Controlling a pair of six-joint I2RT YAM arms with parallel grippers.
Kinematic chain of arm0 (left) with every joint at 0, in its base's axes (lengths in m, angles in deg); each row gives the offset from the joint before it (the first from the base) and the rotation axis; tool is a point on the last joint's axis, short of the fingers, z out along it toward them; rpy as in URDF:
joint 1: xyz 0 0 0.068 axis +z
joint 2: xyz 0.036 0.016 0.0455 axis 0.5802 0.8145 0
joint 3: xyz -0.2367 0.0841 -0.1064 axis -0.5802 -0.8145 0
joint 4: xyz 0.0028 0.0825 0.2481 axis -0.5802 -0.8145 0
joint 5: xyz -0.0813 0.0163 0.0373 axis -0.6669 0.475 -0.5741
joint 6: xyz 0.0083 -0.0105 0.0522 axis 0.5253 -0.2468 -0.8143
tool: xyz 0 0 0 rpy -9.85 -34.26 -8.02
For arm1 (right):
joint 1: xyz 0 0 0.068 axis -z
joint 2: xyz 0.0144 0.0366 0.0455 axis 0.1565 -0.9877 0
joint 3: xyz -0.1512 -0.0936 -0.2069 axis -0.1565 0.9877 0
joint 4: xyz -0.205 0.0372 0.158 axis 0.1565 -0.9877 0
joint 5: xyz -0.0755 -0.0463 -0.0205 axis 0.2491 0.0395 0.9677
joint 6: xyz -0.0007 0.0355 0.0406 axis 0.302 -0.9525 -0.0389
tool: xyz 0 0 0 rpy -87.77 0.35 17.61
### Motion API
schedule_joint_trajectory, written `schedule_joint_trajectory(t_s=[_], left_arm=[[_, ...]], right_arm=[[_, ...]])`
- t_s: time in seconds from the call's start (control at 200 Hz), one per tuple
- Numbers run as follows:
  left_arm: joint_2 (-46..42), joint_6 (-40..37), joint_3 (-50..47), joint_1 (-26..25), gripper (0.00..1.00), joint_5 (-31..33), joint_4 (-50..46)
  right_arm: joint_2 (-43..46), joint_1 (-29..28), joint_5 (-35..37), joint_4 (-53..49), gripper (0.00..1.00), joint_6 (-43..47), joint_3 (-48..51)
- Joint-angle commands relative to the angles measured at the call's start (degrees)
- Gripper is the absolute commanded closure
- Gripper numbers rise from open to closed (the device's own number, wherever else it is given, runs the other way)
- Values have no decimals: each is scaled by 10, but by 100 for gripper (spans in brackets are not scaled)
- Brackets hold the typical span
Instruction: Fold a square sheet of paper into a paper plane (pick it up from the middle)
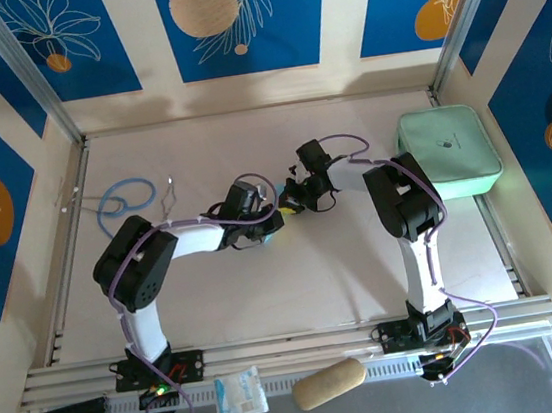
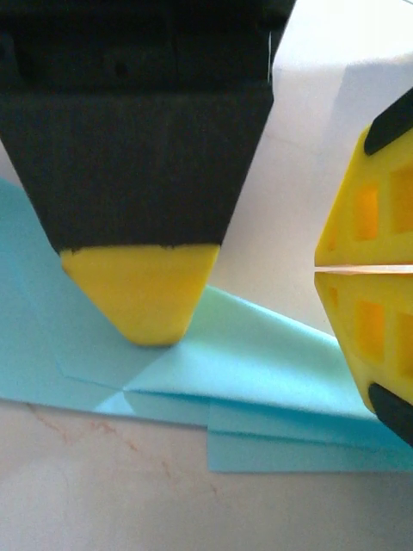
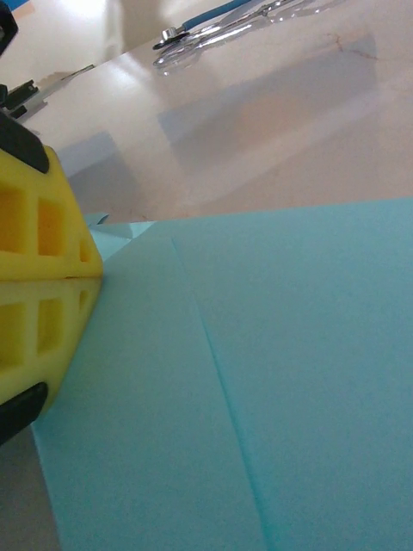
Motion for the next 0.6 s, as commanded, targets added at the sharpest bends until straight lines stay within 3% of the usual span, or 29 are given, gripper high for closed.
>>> schedule_joint_trajectory(t_s=[0.0,0.595], left_arm=[[17,-21,5,7,90,10,-19],[-5,18,-89,17,91,5,13]], right_arm=[[-29,0,28,-64,94,-2,-5],[-44,1,51,-159,94,9,-44]])
